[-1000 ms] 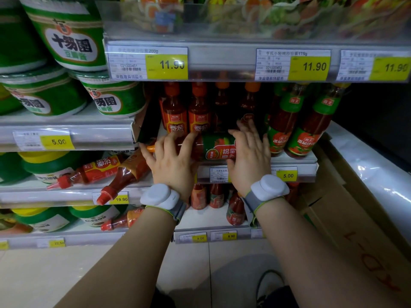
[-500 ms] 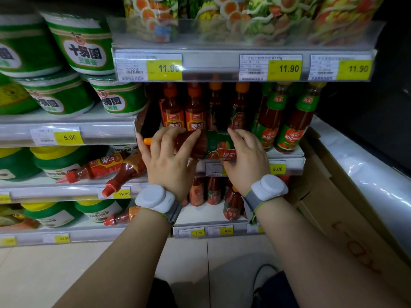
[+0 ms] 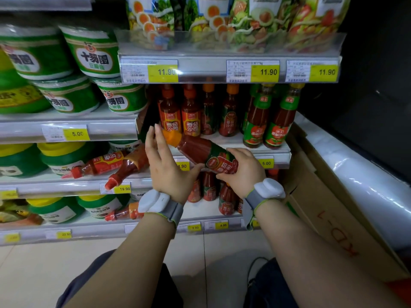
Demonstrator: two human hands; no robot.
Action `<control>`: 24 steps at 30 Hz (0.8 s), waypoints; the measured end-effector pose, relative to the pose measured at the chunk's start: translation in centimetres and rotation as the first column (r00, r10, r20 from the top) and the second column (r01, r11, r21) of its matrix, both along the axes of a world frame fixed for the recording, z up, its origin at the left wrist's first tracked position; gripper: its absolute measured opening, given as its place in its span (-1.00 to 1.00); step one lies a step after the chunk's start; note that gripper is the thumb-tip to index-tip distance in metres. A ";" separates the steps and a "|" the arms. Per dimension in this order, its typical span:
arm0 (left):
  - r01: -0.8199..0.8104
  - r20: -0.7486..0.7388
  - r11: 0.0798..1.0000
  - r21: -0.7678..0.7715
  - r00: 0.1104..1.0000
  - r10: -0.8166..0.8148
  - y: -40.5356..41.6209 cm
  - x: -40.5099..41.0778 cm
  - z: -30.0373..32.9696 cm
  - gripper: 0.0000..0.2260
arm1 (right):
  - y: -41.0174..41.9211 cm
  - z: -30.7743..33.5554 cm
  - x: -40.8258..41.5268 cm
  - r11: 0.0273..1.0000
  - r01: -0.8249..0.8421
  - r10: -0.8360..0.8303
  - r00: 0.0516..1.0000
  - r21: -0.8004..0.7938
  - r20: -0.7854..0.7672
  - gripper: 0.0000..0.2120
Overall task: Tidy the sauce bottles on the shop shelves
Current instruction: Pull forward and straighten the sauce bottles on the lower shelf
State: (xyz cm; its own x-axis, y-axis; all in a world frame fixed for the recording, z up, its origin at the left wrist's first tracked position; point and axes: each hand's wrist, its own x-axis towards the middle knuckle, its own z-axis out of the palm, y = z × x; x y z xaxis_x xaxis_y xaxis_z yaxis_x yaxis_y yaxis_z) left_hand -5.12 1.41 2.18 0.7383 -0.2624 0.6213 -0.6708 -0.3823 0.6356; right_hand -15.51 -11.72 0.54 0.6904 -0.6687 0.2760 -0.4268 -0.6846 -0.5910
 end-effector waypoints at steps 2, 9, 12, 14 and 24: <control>0.018 -0.166 0.999 -0.026 0.986 -0.022 0.0 -0.5 -0.2 0.12 | 0.3 -0.2 -0.3 1.000 -0.003 0.003 1.000 0.023 -0.015 -0.32; 0.190 -0.646 0.964 -0.186 0.715 -0.266 1.0 0.8 -1.5 -0.48 | 1.2 -1.4 -0.7 0.993 -0.025 0.038 0.993 0.115 -0.116 -0.33; 0.125 -0.731 0.963 -0.238 0.629 -0.263 1.3 1.2 -2.1 -0.60 | 1.7 -2.3 -0.8 0.987 -0.026 0.054 0.984 0.161 -0.170 -0.30; 0.096 -0.765 0.963 -0.253 0.589 -0.260 1.6 1.4 -2.5 -0.71 | 2.1 -2.7 -0.8 0.982 -0.029 0.068 0.976 0.188 -0.207 -0.30; 0.135 -0.685 0.990 -0.049 0.716 -0.131 1.8 0.9 -2.9 -0.73 | 3.3 -4.2 -0.6 0.994 -0.029 0.067 0.922 0.104 -0.382 -0.43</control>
